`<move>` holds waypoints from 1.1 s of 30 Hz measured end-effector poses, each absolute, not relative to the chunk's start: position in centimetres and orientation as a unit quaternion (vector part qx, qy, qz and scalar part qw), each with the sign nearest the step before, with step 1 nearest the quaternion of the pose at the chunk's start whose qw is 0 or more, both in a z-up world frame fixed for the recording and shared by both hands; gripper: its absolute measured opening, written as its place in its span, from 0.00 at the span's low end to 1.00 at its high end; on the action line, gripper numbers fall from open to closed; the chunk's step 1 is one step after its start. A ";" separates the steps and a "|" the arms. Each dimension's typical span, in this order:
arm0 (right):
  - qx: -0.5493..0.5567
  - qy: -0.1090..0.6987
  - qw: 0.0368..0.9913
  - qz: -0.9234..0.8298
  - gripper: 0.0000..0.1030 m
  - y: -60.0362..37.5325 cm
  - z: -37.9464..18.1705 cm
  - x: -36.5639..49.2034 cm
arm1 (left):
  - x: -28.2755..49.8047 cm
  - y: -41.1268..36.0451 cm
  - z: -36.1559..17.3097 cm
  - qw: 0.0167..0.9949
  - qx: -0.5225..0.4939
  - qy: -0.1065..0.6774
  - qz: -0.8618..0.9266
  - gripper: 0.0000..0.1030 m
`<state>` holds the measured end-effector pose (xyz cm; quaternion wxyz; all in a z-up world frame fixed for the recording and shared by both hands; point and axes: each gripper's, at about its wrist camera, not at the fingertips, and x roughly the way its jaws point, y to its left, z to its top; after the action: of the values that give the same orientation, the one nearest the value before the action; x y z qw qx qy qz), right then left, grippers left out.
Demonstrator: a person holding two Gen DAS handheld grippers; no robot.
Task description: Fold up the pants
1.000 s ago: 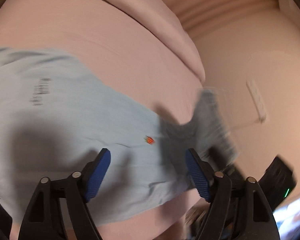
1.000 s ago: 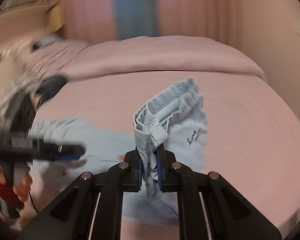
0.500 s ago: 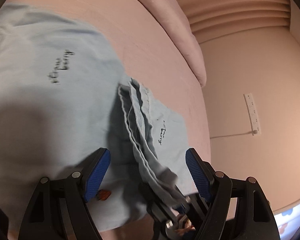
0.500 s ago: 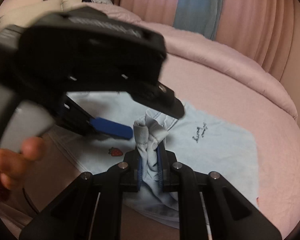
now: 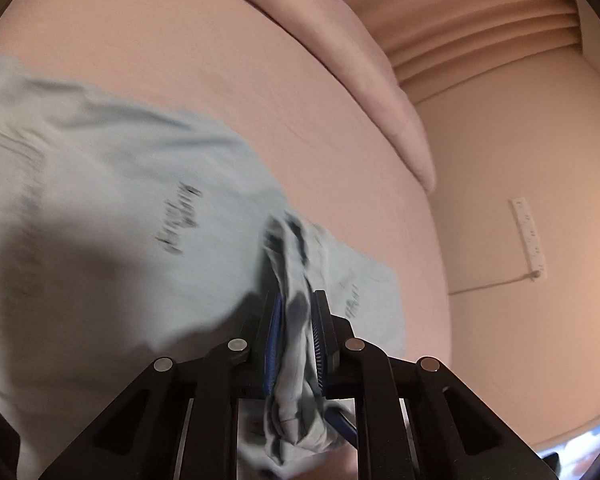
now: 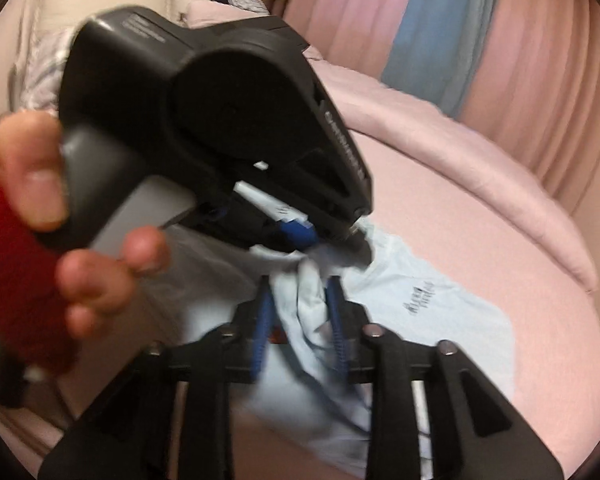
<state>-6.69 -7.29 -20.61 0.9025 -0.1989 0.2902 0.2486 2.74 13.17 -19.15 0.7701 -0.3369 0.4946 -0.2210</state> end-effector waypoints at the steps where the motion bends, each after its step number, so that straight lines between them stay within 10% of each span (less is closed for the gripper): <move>1: -0.190 0.294 0.899 0.263 0.38 -7.3 -20.5 -7.0 | 2.7 13.7 -19.4 0.774 -0.333 0.498 -0.204 0.13; 16: 0.144 0.480 0.821 0.271 0.35 -18.7 -18.4 2.7 | -2.2 9.5 -15.9 0.811 -0.174 0.476 -0.292 0.13; 33: 0.014 0.593 0.769 0.239 0.36 -10.2 -20.2 6.4 | -0.3 4.5 -17.6 0.802 -0.091 0.496 -0.319 0.14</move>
<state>6.44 -10.24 -20.21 0.7687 0.0144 0.5930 0.2395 -0.27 4.50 -17.65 0.8024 -0.0907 0.4964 -0.3186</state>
